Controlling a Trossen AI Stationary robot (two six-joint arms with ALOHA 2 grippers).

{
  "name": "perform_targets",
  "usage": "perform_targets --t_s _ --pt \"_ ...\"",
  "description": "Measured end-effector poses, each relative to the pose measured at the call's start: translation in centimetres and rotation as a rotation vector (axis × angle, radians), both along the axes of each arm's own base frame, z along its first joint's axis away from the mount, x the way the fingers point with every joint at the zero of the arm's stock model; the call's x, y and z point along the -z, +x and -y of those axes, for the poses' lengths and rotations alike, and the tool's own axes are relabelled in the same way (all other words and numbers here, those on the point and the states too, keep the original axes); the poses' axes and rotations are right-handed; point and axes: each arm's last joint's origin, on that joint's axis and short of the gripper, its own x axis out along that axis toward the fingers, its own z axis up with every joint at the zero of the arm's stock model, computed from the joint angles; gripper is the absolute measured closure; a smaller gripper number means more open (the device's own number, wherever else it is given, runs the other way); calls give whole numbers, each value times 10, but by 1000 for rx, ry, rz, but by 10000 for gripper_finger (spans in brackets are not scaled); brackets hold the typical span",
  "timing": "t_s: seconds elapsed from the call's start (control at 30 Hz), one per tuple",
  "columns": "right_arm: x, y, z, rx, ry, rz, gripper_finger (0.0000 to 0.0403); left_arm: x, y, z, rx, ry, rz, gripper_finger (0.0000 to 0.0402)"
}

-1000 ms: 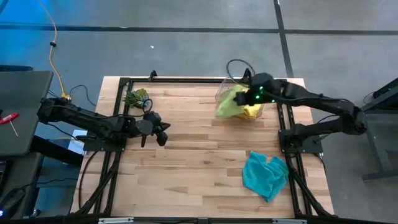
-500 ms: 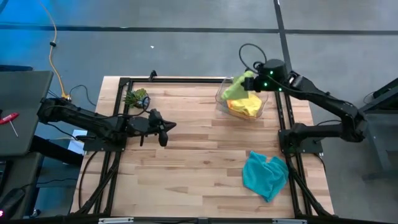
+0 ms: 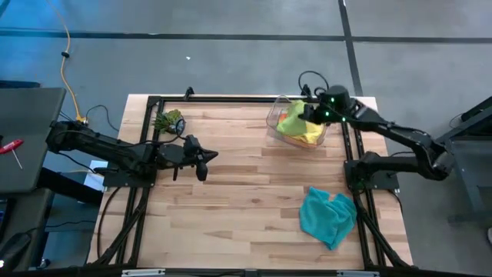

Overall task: Fold microfiber towels
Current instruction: Put the green orange microfiber towel into the transparent bin, then fold the blue microfiber towel

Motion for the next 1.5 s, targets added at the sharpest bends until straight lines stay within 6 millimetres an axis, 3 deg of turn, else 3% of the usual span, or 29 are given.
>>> perform_targets --t_s 0.13,0.37,0.47,0.73,0.97,1.1,1.3,1.5 --pt "22 -12 -10 40 70 10 403 0 0 0 -7 -17 9 402" --pt "14 -32 -13 193 45 -72 403 0 0 0 -21 -18 11 402" --pt "20 -36 -13 203 107 -137 403 0 0 0 -24 -17 11 402" --pt "38 -31 -7 232 206 -235 403 0 0 0 -24 -10 9 402" --pt "41 -30 -4 251 212 -248 398 0 0 0 -23 -9 7 402" --pt "42 -30 -5 256 215 -258 357 0 0 0 -14 12 -3 402" --pt "41 -31 -5 232 215 -263 246 0 0 -1 -8 28 -11 402" --pt "8 -34 -4 234 102 -381 160 0 0 0 -2 29 -13 402"
